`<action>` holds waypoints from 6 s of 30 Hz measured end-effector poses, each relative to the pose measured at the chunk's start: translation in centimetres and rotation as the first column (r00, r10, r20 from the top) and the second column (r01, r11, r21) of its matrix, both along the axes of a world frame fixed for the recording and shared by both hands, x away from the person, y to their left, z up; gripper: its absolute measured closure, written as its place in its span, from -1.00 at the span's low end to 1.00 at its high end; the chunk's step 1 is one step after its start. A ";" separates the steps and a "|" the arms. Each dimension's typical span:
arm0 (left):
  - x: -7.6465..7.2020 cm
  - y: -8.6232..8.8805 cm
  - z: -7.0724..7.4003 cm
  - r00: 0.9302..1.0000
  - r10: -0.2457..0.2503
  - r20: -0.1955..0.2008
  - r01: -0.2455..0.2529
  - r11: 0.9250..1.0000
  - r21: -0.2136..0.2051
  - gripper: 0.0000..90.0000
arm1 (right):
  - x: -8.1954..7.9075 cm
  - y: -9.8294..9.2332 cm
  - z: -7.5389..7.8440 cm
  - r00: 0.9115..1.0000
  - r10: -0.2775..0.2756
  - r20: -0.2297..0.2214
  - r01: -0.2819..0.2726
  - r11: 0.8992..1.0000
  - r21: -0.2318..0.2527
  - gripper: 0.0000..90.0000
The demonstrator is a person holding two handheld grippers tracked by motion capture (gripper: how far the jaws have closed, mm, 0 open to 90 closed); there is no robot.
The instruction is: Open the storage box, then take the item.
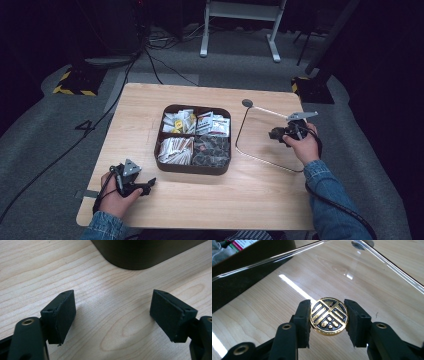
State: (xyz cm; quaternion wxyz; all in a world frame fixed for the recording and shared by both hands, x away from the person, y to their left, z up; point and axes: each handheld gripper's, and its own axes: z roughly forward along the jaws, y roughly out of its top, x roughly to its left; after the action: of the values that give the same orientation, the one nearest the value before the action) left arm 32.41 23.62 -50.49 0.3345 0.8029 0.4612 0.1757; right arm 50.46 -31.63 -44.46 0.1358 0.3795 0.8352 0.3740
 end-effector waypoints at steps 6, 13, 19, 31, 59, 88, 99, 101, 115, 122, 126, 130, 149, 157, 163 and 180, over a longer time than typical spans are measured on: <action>0.0 0.0 0.0 1.000 0.000 0.000 0.000 1.000 0.000 -0.53 | 0.0 -0.1 -1.4 1.000 -0.002 -0.019 0.001 1.000 -0.001 0.31; 0.0 0.0 0.0 1.000 0.000 0.000 0.000 1.000 0.000 -0.52 | 0.0 0.0 -2.7 0.999 -0.006 -0.039 0.006 1.000 -0.006 0.31; 0.0 0.0 0.0 1.000 0.000 0.000 0.000 1.000 0.000 -0.53 | -0.1 0.0 -3.5 0.999 -0.011 -0.052 0.011 1.000 -0.007 0.31; 0.0 0.0 0.0 1.000 0.000 0.000 0.000 1.000 0.001 -0.52 | -0.3 0.2 -4.2 0.999 -0.016 -0.037 0.015 1.000 -0.021 0.30; 0.1 -0.3 1.0 0.998 -0.015 -0.059 0.013 0.999 -0.035 -0.41 | -9.7 1.9 -3.0 0.996 0.065 0.058 -0.070 0.992 0.108 -0.18; 1.6 0.7 1.6 0.999 0.005 -0.053 -0.006 1.000 -0.016 -0.49 | -12.9 7.3 -6.0 0.957 0.282 0.064 -0.282 0.959 -0.019 -0.29; 1.8 0.8 4.2 1.000 0.011 0.019 -0.010 0.999 -0.041 -0.43 | -12.9 7.3 -6.0 0.958 0.280 0.064 -0.279 0.960 -0.016 -0.29; 2.0 0.7 4.9 0.999 0.004 0.039 -0.001 0.997 -0.079 -0.41 | -12.9 7.3 -6.0 0.958 0.280 0.064 -0.279 0.960 -0.017 -0.29; 4.1 -2.0 7.7 0.993 -0.011 0.114 0.026 0.992 -0.126 -0.31 | -12.9 7.3 -6.0 0.959 0.277 0.065 -0.277 0.961 -0.015 -0.28; 5.8 -3.9 7.1 0.993 -0.082 0.083 0.092 0.988 -0.121 -0.24 | -12.9 7.3 -6.0 0.960 0.273 0.065 -0.273 0.962 -0.014 -0.26; 6.6 -4.6 6.5 0.994 -0.097 0.054 0.099 0.994 -0.044 -0.09 | -12.9 7.3 -6.0 0.961 0.268 0.066 -0.268 0.963 -0.014 -0.24; 7.3 -4.9 5.8 0.996 -0.086 0.026 0.086 0.996 0.000 0.08 | -12.9 7.3 -6.0 0.962 0.264 0.068 -0.263 0.965 -0.014 -0.22; 8.0 -4.8 4.9 0.999 -0.050 -0.016 0.051 0.998 0.047 0.83 | -12.9 7.3 -6.0 0.963 0.260 0.067 -0.260 0.966 -0.013 -0.21; 8.2 -5.7 4.5 0.999 -0.039 -0.016 0.040 0.992 0.116 0.78 | -12.9 7.3 -6.0 0.963 0.260 0.068 -0.260 0.966 -0.014 -0.21; 8.3 -5.2 4.6 0.999 -0.024 -0.027 0.026 0.996 0.090 1.00 | -12.9 7.3 -6.0 0.963 0.260 0.068 -0.260 0.966 -0.014 -0.21; 6.9 -3.7 7.0 0.995 -0.093 0.029 0.096 0.982 -0.165 1.00 | -12.8 7.3 -6.0 0.964 0.256 0.066 -0.256 0.967 -0.012 -0.21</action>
State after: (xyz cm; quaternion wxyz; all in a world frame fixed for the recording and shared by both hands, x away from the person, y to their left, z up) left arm 39.26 19.94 -43.44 0.4132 0.7912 0.4320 0.1290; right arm 37.70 -24.31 -50.46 0.1151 0.2555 0.8728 0.3997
